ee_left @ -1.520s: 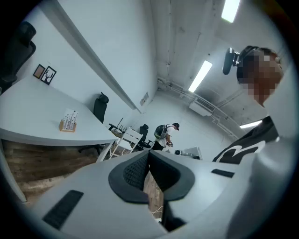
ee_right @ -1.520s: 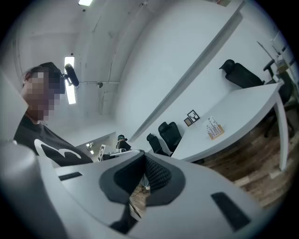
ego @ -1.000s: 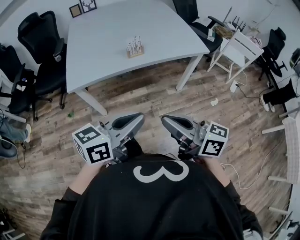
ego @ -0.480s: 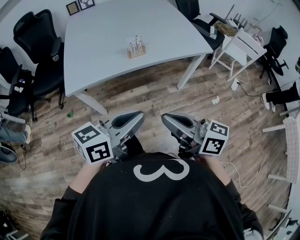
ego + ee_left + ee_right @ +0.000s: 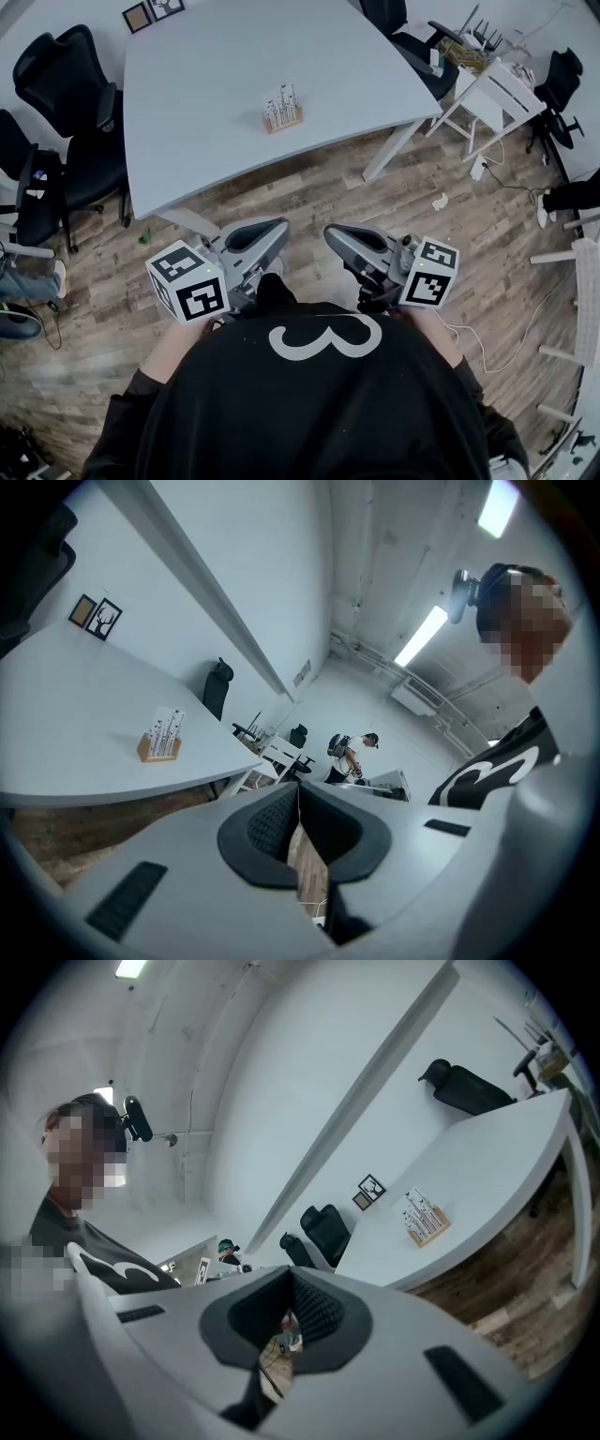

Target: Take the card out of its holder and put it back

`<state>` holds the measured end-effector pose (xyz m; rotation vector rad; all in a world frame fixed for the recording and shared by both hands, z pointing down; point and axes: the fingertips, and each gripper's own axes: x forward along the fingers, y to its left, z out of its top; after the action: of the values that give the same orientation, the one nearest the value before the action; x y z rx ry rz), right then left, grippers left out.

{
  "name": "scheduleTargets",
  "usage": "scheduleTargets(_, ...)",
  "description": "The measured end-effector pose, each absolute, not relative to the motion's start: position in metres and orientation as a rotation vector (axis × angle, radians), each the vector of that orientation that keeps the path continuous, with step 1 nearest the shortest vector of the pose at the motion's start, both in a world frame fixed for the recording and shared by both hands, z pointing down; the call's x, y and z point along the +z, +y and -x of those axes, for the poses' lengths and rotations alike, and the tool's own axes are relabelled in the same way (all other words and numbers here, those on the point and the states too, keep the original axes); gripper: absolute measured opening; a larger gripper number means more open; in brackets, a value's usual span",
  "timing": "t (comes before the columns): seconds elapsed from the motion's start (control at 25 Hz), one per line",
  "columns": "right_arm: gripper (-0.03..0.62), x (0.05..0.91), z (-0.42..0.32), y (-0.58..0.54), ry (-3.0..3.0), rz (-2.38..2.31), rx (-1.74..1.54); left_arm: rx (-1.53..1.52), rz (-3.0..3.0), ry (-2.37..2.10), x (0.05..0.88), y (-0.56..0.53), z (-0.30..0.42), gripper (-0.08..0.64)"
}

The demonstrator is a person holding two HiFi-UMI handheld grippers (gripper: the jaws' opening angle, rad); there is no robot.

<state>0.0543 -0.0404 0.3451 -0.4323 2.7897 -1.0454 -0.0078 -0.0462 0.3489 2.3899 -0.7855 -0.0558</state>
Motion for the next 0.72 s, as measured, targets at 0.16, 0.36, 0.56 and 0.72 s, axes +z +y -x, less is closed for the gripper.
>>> scheduleTargets(0.16, 0.011, 0.347, -0.04, -0.072, 2.776, 0.461, -1.071, -0.032, -2.362, -0.783, 0.355, -0.082, 0.027, 0.015)
scheduleTargets(0.36, 0.011, 0.352, -0.02, -0.117, 2.761, 0.505, -1.102, 0.005, -2.35, -0.772, 0.364, -0.135, 0.051, 0.015)
scheduleTargets(0.56, 0.011, 0.351, -0.017, -0.124, 2.757, 0.537, -1.112, 0.039, -2.355, -0.773, 0.366, -0.152, 0.057, 0.015)
scheduleTargets(0.72, 0.011, 0.344, -0.014, -0.126, 2.758, 0.563, -1.109, 0.046, -2.37, -0.764, 0.362, -0.162, 0.062, 0.017)
